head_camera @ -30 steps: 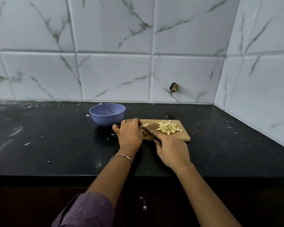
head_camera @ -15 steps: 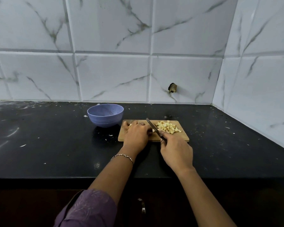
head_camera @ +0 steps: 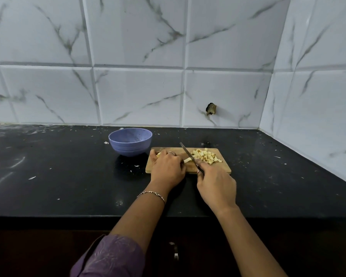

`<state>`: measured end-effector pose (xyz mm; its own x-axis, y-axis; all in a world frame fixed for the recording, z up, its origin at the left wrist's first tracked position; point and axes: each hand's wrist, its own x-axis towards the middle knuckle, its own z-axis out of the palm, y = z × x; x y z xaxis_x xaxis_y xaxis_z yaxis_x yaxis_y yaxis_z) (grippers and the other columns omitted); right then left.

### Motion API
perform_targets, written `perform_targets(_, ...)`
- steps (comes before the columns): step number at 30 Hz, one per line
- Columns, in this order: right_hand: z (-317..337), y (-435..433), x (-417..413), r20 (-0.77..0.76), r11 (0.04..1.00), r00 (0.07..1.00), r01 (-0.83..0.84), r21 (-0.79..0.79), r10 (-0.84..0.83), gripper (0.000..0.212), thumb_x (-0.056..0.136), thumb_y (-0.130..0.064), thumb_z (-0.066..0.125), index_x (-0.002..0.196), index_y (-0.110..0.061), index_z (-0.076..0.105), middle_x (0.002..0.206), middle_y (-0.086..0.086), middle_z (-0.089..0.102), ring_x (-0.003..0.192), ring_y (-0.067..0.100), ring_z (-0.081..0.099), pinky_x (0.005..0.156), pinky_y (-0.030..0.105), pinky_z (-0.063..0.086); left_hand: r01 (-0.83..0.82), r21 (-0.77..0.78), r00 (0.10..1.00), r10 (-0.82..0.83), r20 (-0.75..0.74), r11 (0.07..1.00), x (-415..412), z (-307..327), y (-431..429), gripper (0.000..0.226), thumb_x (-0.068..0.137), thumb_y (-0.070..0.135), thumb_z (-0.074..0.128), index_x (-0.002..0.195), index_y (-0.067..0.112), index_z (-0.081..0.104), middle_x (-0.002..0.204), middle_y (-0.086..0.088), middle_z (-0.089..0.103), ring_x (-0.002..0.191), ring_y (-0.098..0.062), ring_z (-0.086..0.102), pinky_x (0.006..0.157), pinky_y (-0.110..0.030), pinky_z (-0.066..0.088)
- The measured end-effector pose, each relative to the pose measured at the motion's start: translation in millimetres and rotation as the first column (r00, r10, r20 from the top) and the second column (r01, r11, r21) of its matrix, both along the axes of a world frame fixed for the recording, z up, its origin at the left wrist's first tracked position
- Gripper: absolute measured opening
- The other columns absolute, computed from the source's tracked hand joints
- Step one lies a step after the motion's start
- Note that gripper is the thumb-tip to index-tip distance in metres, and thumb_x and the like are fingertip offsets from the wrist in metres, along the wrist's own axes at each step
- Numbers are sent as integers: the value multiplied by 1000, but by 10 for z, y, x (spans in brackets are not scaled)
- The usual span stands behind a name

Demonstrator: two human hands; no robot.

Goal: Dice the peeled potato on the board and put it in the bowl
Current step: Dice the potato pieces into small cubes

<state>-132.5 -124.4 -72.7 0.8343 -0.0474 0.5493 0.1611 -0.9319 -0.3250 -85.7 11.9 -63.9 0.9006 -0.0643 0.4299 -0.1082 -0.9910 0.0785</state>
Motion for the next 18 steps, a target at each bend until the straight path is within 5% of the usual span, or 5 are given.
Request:
perform_targets(12,-16,21,95,-43,980,997,-77,-186,70,40,97,-18,54,133,-35,56,90,-7,68,81,14,64,64,28,48,17,54,1000,-17,-6,998,24,-24,-8,37,99,40,39,106,23,71,111,-1,65,120,-21,47,111,-55,14)
perform_targets(18,-22,31,112,-35,994,999,-24,-111,20,43,99,-18,52,137,-36,52,90,-7,65,81,14,61,62,28,44,17,46,1000,-17,-4,999,6,-29,-13,38,98,40,39,108,22,71,113,-2,65,122,-22,46,111,-57,15)
